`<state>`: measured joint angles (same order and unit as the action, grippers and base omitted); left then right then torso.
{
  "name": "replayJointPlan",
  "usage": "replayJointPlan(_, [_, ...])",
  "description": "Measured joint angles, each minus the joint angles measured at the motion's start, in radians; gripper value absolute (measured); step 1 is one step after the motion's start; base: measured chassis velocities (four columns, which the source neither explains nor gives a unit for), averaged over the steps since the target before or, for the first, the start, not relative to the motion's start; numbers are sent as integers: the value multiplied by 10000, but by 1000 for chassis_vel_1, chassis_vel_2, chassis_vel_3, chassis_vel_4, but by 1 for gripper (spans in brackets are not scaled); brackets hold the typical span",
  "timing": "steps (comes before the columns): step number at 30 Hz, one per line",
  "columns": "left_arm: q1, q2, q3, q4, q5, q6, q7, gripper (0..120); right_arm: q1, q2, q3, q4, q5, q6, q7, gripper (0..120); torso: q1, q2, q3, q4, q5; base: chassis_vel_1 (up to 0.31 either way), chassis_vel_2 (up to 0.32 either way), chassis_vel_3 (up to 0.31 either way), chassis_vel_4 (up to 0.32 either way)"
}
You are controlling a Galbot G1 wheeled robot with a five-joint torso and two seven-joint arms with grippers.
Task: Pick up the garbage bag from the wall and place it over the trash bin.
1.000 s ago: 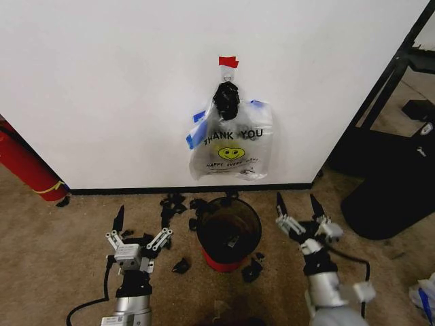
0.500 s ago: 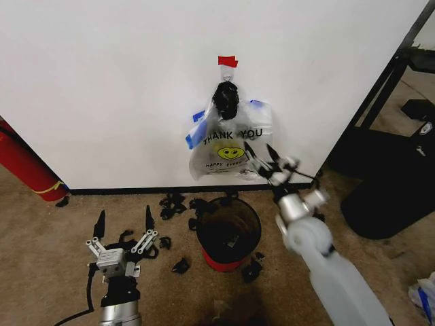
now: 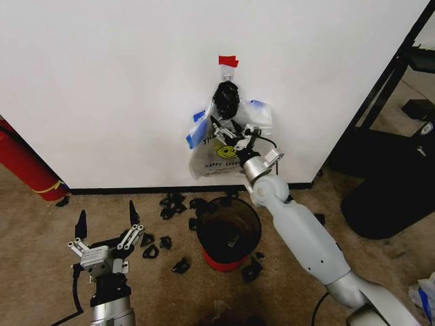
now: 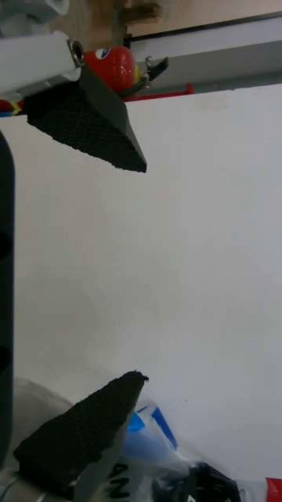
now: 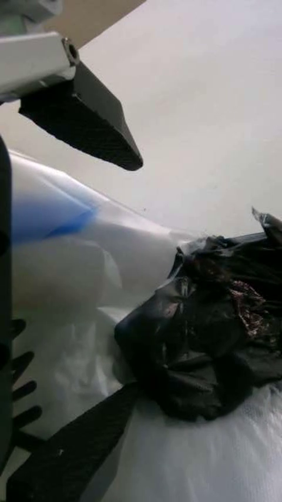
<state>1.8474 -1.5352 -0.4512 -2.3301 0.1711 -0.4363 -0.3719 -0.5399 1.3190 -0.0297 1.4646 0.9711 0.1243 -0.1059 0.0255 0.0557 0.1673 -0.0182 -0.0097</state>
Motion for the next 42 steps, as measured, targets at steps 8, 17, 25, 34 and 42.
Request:
replayJointPlan(8, [92,-12,33,-96,49,-66,-6,100,53,-53,99,62,68,-1,214,90,-1,0,0,-1,0,0,0,0,0])
replayJointPlan(17, [196,-9,133,-125,67,-139,-67,100,-17,-88,80,168,87,-25,486,57,-1,1,0,0,0,0,0,0,0])
replayJointPlan(25, [187,77,52,-192,18,-197,-95,100,181,44,44,-87,57,-14,762,26,-2,1,-1,2,0,0,0,0,0])
replayJointPlan(34, [170,70,117,-140,2,-214,-103,100,158,-9,60,86,33,-42,888,0,-2,1,-1,1,0,0,0,0,0])
replayJointPlan(42, [101,172,154,-78,-42,-206,-99,100,-285,-247,155,731,-101,-127,974,0,-2,1,-1,1,1,0,0,0,0])
